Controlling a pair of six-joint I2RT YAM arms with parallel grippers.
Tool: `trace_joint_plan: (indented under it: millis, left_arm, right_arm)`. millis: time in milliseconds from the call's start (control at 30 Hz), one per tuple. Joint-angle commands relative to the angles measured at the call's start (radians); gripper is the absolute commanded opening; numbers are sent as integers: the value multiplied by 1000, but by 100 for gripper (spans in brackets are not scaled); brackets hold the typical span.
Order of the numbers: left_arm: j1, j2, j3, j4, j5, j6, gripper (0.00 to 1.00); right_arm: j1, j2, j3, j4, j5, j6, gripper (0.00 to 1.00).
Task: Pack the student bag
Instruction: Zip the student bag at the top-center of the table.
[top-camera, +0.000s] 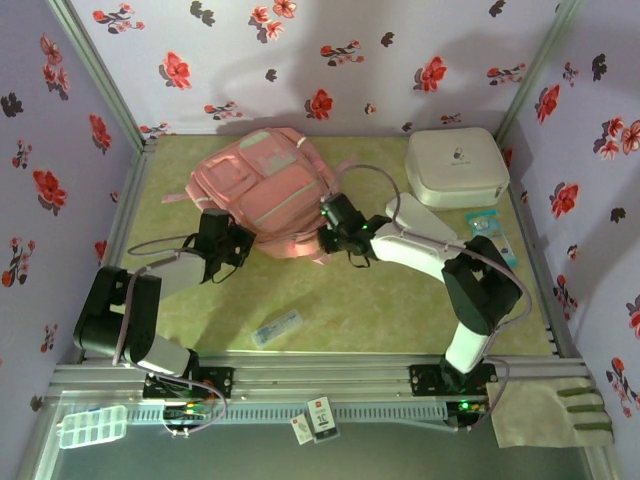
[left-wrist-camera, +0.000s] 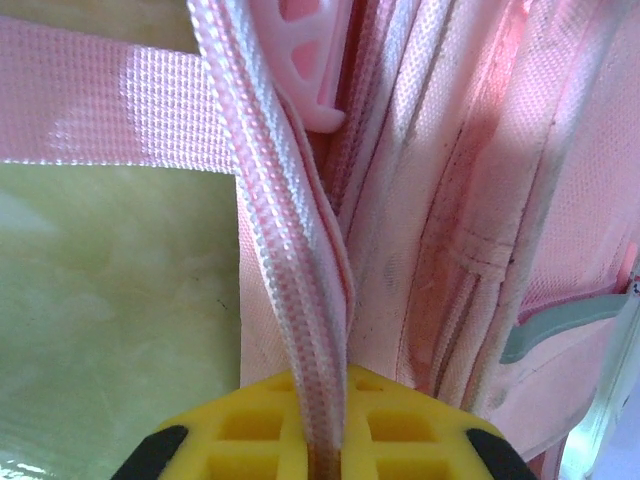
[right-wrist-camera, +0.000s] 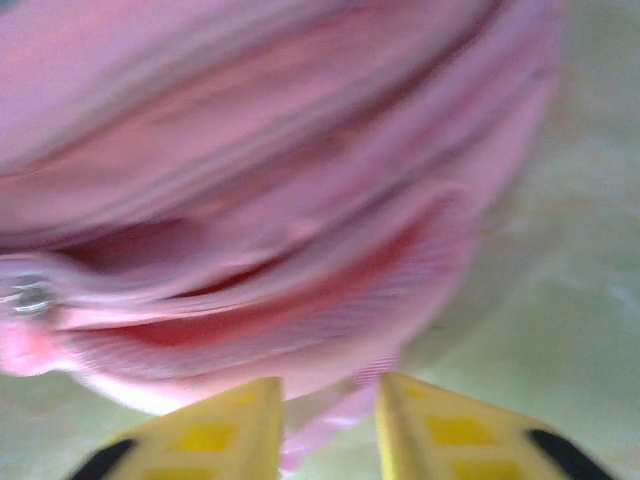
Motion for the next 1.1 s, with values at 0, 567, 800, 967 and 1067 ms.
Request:
trace_joint_plan:
  millis: [0,567,800,967,1067]
  left_arm:
    - [-21,-24,37,-14,16,42,5]
    - [-29,-54,31,-16,22,52,5]
    - [-30,-53,35,-16,32,63,5]
    - [-30,-51,35,-15,34,65,5]
    - [-30,-52,35,-17,33,68,5]
  right_arm:
    - [67,-3,65,-24,5,13,43]
    - [128,206,250,-119,74,125,40]
    - [131,229,281,-140,42,102,46]
    - [135,257,330,-207,123,91,40]
    - [134,258,338,-235,174,88,31]
